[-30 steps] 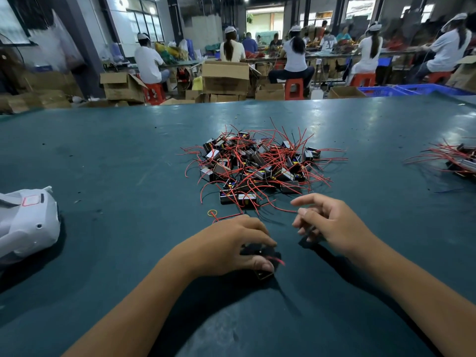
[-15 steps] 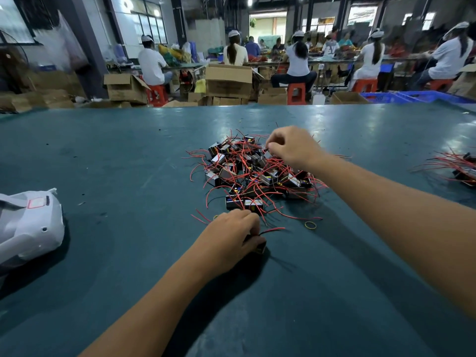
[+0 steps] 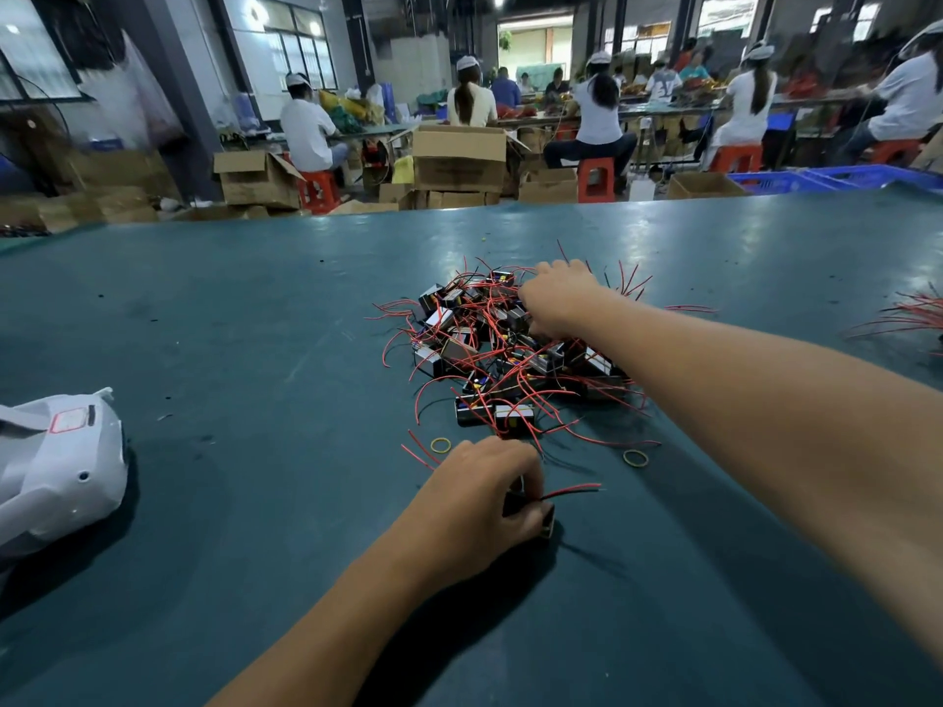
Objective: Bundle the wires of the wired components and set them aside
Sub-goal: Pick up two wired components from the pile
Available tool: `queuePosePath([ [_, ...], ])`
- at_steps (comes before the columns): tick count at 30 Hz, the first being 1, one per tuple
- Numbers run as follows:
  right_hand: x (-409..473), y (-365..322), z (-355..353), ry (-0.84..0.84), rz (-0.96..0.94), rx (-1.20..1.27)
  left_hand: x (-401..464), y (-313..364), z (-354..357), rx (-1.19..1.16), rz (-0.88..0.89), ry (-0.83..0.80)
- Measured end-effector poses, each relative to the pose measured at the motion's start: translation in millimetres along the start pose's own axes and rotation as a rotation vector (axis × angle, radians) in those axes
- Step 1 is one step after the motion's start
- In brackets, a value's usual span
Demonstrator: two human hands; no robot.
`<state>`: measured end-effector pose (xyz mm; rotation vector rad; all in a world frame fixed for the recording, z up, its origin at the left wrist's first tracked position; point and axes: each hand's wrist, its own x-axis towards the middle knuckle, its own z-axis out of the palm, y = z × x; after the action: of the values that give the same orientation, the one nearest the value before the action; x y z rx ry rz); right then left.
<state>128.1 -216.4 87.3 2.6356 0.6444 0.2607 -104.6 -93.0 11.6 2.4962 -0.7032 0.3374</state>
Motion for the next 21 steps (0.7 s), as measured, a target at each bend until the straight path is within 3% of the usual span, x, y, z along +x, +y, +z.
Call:
queuePosePath([
  [3,0,1,4,0.051,-0.014,0.016,0,-2,2,-0.015,-0.014,0.035],
  [5,-3,4,3,0.136,-0.023,0.155,1,-4,3,-0.033,-0.022,0.046],
  [9,-15,25,-15,0.236,0.059,0.902,0,-10,6,-0.087,-0.076,0.093],
  [15,-52,57,-58,0.537,-0.004,1.499,3,-15,9,-0.11,-0.096,0.149],
  [18,-76,68,-65,0.51,0.041,1.813,3,-16,9,-0.125,-0.108,0.135],
  [21,-109,62,-48,0.399,0.193,1.873,3,-15,7,-0.127,-0.091,0.123],
])
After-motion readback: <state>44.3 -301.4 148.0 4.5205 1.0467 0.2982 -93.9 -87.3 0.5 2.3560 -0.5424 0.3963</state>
